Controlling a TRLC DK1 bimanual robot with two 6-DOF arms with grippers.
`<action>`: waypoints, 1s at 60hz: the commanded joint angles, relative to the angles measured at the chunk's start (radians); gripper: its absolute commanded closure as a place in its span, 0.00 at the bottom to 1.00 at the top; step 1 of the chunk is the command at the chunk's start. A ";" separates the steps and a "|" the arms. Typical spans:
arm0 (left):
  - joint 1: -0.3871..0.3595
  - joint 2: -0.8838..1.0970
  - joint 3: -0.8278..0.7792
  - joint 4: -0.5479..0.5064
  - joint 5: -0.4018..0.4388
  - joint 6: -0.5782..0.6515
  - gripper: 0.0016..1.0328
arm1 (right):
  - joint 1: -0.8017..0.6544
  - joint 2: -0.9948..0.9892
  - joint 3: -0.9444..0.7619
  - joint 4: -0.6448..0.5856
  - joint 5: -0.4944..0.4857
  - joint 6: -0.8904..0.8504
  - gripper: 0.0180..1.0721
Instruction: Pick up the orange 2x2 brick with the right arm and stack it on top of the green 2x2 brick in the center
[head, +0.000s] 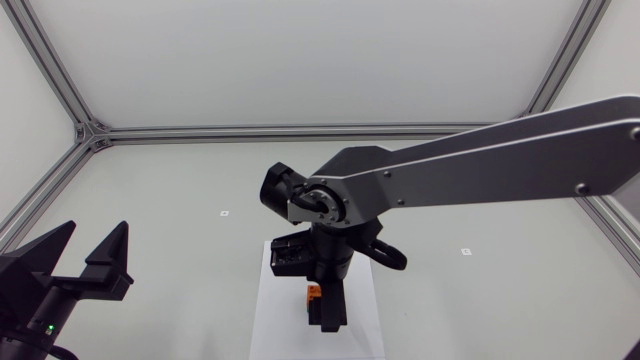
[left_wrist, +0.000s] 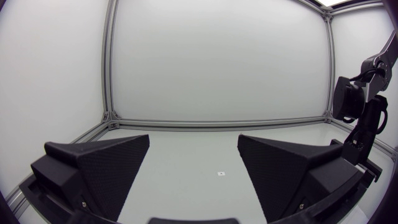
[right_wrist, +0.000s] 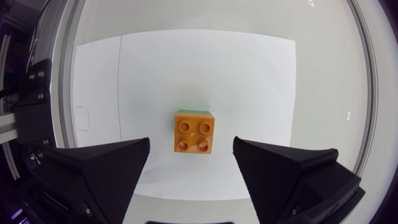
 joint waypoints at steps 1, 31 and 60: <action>0.003 -0.008 -0.041 -0.015 0.004 0.013 0.04 | 0.005 -0.053 -0.010 -0.027 0.003 0.016 0.04; 0.003 -0.008 -0.041 -0.015 0.004 0.013 0.04 | -0.128 -0.412 -0.182 -0.027 0.000 0.045 0.04; 0.003 -0.008 -0.041 -0.015 0.004 0.013 0.04 | -0.518 -0.692 -0.409 0.140 -0.003 0.093 0.04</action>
